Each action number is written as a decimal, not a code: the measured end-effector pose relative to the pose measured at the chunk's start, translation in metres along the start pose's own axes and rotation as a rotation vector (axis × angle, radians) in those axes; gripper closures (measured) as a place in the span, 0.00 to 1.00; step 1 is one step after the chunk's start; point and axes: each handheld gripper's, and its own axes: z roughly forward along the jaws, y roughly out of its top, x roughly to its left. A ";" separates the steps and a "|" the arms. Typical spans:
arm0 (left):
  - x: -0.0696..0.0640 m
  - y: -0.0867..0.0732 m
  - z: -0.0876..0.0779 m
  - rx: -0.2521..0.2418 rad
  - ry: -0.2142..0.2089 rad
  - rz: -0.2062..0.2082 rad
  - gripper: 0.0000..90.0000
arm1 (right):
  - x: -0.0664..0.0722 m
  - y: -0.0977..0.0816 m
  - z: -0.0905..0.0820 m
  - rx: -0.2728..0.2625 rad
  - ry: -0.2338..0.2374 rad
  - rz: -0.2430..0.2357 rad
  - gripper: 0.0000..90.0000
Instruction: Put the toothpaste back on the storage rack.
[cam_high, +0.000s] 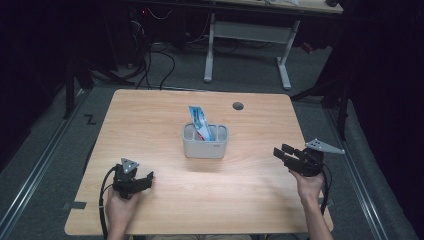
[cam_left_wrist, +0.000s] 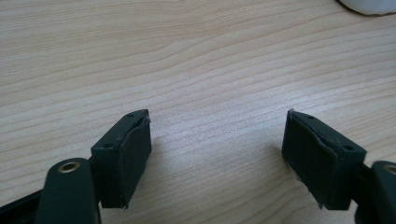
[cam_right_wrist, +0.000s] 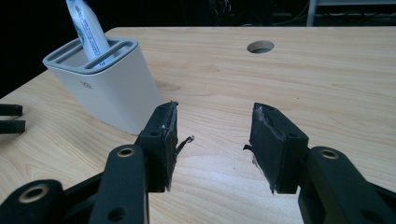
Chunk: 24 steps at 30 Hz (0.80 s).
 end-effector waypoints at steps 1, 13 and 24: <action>0.000 0.000 0.000 0.000 0.000 0.000 0.27 | 0.000 -0.001 0.000 0.001 0.001 0.004 0.57; 0.000 0.000 0.000 0.000 0.000 -0.001 0.27 | -0.002 -0.013 0.004 0.025 -0.011 0.019 0.57; 0.000 0.000 0.000 0.000 0.000 0.000 0.27 | -0.004 -0.024 0.006 0.049 -0.018 0.033 0.57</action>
